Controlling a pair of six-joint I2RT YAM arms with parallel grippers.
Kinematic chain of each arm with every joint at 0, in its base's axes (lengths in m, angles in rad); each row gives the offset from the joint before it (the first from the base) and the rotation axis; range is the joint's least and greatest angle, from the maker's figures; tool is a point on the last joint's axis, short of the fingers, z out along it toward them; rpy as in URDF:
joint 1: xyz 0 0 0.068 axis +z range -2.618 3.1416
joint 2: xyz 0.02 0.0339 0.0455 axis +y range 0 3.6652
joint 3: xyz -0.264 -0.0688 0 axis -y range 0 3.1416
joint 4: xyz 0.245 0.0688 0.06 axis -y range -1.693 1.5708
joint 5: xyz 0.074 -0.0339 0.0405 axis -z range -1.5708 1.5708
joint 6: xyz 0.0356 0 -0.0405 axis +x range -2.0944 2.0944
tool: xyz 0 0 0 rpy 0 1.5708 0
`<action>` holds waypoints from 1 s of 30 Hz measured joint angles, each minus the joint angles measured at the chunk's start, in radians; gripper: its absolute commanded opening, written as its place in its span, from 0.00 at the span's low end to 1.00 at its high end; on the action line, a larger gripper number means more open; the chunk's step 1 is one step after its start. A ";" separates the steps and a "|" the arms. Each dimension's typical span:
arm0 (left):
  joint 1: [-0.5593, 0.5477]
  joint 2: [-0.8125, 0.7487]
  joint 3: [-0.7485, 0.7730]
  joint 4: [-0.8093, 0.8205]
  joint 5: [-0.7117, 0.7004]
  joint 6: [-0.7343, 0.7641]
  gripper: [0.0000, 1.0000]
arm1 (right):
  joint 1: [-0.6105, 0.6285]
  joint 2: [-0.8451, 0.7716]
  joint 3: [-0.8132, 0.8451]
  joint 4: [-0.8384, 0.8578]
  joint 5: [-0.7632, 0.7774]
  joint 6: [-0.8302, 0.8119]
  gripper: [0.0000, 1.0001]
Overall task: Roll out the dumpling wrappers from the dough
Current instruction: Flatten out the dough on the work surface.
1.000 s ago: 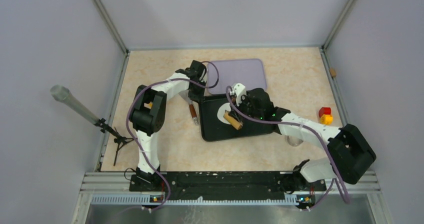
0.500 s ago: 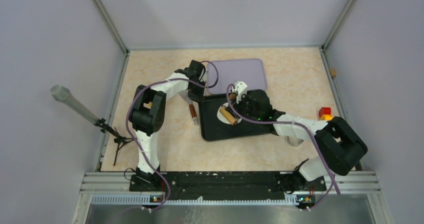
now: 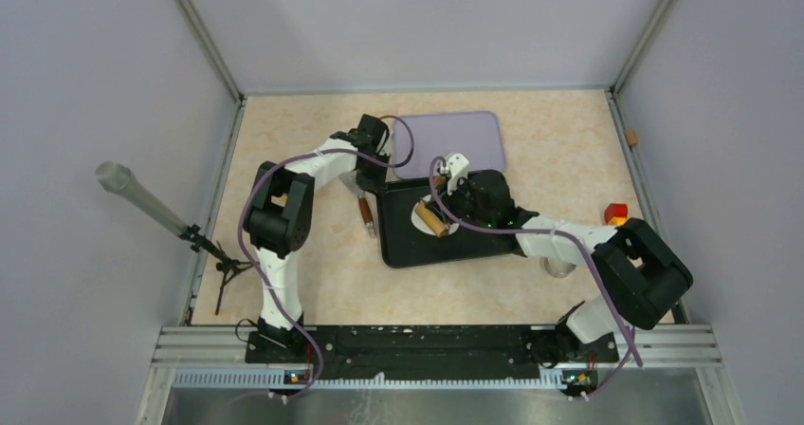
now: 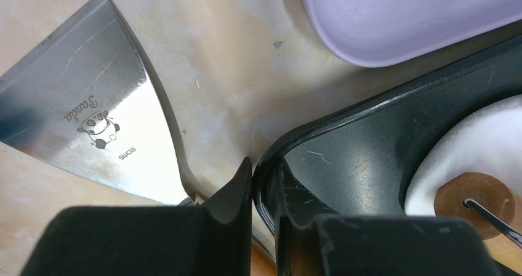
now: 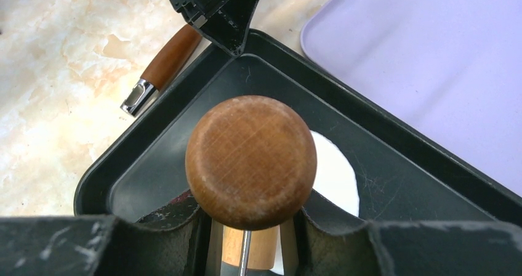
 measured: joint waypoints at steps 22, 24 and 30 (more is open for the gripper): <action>0.006 -0.002 -0.007 0.032 -0.015 -0.002 0.00 | -0.010 0.056 0.092 -0.087 0.101 0.123 0.00; 0.006 -0.002 -0.008 0.032 -0.018 -0.003 0.00 | -0.004 0.056 0.090 -0.084 0.110 0.124 0.00; 0.006 -0.011 -0.025 0.051 -0.031 -0.043 0.00 | 0.017 0.052 0.084 -0.075 0.164 0.124 0.00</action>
